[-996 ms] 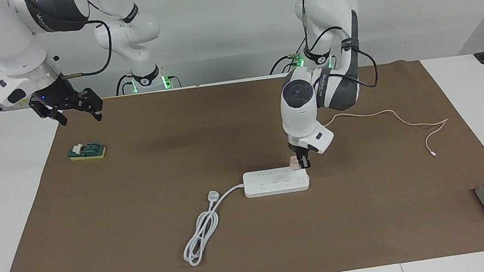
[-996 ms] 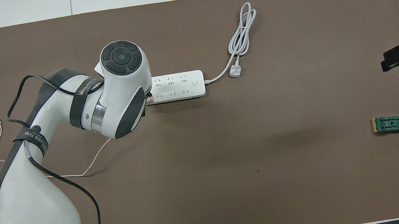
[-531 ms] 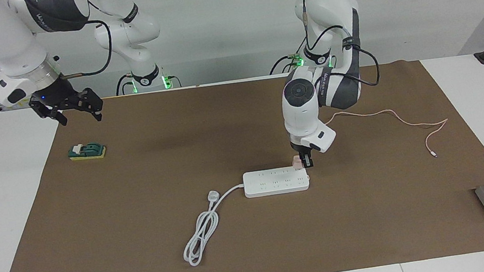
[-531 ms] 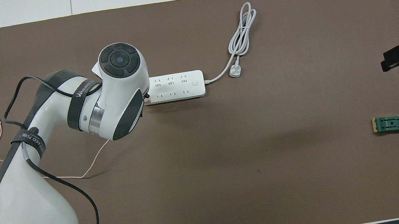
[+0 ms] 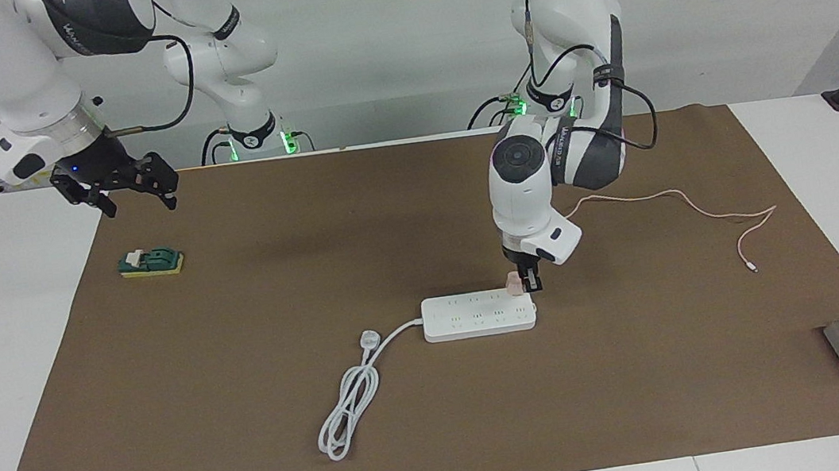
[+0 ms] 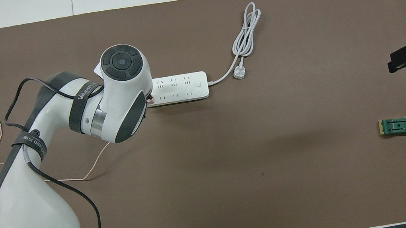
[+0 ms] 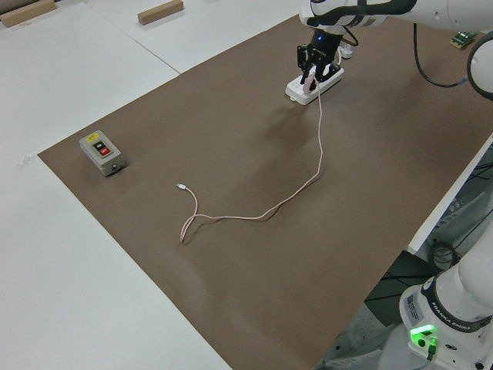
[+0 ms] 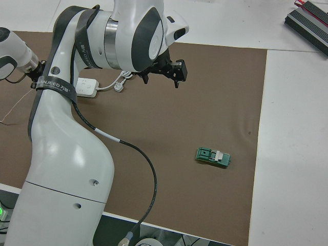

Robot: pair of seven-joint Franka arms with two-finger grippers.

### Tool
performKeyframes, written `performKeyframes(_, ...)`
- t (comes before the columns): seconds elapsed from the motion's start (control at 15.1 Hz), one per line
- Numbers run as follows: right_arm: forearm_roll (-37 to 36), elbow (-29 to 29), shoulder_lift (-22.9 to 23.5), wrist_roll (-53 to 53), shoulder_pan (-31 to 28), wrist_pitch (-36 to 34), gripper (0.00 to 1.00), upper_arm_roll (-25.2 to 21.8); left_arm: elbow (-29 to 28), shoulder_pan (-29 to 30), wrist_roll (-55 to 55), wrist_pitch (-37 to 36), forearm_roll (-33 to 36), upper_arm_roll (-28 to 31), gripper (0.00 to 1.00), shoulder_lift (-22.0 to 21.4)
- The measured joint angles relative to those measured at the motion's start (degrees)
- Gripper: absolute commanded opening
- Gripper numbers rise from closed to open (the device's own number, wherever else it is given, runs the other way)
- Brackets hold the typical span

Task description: Plug charger into power strip

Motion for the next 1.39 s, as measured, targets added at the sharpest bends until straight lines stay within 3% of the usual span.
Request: performKeyframes(1.39,0.0,0.0,0.0,0.0,0.0,0.0,1.0,0.0,-2.2,-0.4,0.0,3.3,1.9,0.0,0.0,-0.1)
